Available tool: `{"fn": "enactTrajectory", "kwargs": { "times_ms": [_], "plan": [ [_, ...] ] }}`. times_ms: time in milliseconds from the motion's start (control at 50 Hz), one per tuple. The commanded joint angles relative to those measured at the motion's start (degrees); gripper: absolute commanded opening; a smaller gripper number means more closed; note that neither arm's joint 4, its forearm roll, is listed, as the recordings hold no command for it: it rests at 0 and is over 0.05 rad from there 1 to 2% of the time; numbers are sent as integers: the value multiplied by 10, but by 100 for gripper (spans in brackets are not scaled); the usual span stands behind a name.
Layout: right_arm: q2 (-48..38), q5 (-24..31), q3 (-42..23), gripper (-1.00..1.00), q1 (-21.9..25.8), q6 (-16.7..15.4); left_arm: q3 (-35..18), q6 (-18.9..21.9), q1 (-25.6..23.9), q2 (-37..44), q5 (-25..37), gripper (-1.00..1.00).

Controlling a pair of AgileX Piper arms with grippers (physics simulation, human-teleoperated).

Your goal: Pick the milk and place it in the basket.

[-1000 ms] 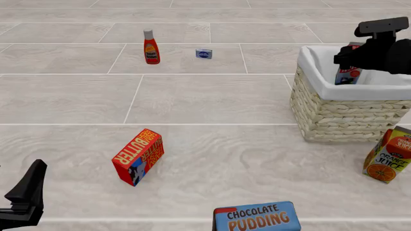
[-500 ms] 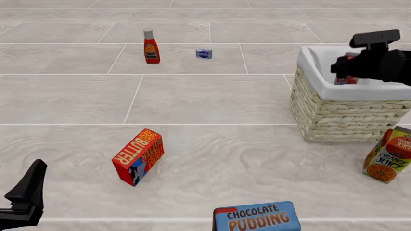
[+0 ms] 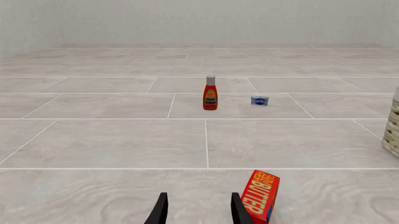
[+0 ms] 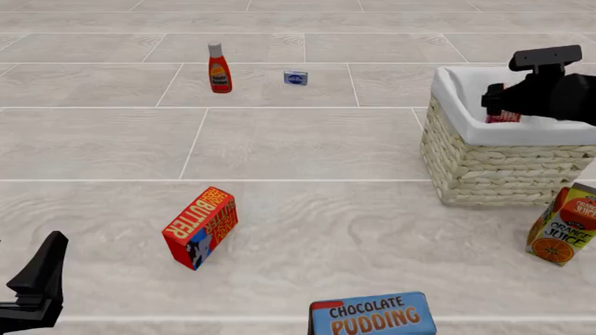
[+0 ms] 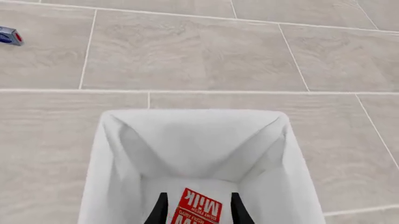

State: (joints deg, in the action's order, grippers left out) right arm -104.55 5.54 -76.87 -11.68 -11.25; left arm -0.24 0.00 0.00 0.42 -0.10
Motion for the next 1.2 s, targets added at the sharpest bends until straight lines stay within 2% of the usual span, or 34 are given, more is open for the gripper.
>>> {"fn": "enactTrajectory", "kwargs": {
  "times_ms": [20, 300, 580, 1020, 1200],
  "plan": [
    [12, 0, -3, 100, 2, 8, 0, 0, 0, 0, 0, 100],
    [25, 2, 2, 100, 3, 10, 0, 0, 0, 0, 0, 100],
    [74, -1, 27, 100, 7, 12, 0, 0, 0, 0, 0, 100],
    [191, -48, 135, 100, 19, 25, 0, 0, 0, 0, 0, 100],
    [243, -77, 194, 100, 31, 44, 0, 0, 0, 0, 0, 100]
  ]
}}
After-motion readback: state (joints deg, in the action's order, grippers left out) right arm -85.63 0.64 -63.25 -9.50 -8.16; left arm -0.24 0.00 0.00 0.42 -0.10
